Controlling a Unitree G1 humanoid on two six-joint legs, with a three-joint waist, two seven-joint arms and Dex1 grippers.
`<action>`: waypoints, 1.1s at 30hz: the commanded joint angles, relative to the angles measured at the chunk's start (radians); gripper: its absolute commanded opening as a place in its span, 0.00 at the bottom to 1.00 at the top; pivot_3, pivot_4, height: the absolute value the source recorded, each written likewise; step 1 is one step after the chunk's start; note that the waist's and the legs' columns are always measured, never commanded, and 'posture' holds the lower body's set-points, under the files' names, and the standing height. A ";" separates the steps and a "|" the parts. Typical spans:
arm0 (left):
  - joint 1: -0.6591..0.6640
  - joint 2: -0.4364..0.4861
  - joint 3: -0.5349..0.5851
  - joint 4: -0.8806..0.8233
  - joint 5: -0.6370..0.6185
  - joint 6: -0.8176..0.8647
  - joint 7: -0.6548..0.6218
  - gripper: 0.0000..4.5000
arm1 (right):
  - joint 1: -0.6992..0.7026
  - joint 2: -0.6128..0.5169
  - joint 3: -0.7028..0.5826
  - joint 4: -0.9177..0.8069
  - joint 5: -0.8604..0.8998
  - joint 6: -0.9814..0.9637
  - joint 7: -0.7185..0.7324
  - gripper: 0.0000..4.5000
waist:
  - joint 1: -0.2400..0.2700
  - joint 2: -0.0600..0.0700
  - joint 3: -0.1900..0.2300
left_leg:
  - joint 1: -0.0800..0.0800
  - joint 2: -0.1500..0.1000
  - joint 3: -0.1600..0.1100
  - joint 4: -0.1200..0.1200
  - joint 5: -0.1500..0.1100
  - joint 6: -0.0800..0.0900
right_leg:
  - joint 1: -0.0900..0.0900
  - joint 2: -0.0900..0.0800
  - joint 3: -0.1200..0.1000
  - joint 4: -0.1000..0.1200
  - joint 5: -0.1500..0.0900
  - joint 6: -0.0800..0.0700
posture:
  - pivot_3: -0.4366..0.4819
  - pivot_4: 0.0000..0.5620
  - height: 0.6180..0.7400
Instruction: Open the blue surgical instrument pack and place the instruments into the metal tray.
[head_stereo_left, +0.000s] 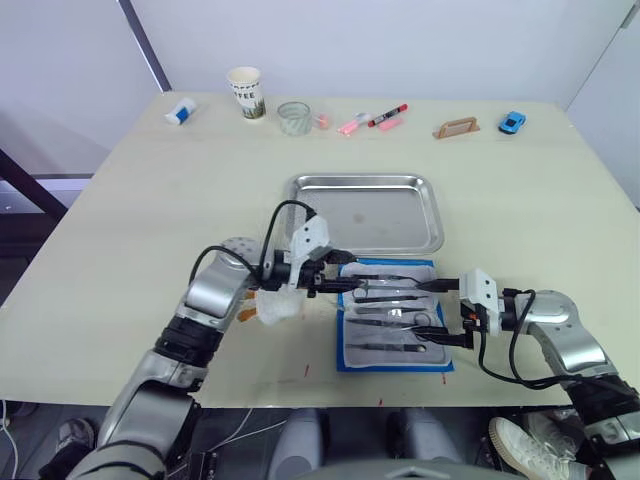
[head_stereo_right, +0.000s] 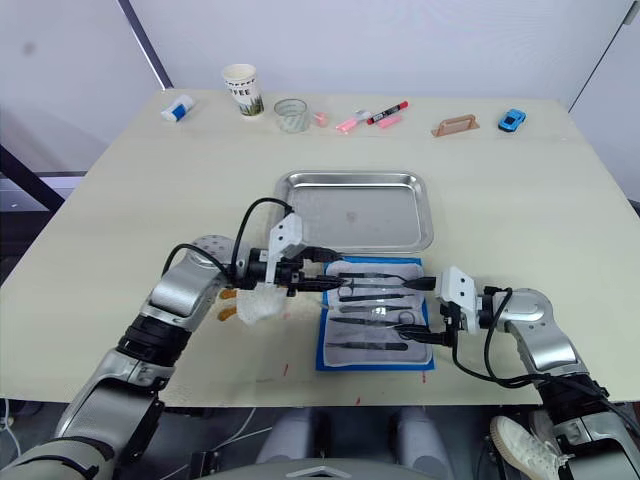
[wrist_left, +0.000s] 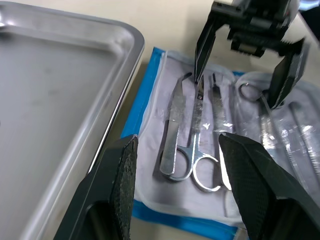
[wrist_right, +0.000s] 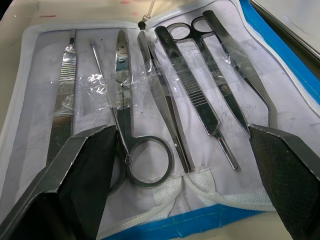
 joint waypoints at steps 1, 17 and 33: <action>-0.030 -0.019 -0.009 0.009 0.008 -0.022 -0.018 0.49 | 0.028 -0.007 0.037 0.023 -0.056 0.030 -0.017 1.00 | 0.000 0.000 0.000 | 0.000 0.000 0.000 0.000 0.000 0.000 | 0.000 0.000 0.000 0.000 0.000 0.000 | 0.48 0.27 1.00; -0.068 -0.038 -0.047 0.099 0.116 -0.146 -0.030 0.23 | 0.023 -0.006 0.036 0.030 -0.057 0.030 -0.021 1.00 | -0.002 0.000 0.000 | 0.000 0.000 0.000 0.000 0.000 0.000 | 0.000 0.000 0.000 0.000 0.000 0.000 | 0.48 0.27 1.00; -0.088 -0.069 -0.073 0.182 0.185 -0.203 -0.024 0.23 | 0.021 -0.007 0.036 0.030 -0.057 0.031 -0.021 1.00 | -0.002 0.000 0.000 | 0.000 0.000 0.000 0.000 0.000 0.000 | 0.000 0.000 0.000 0.000 0.000 0.000 | 0.48 0.27 1.00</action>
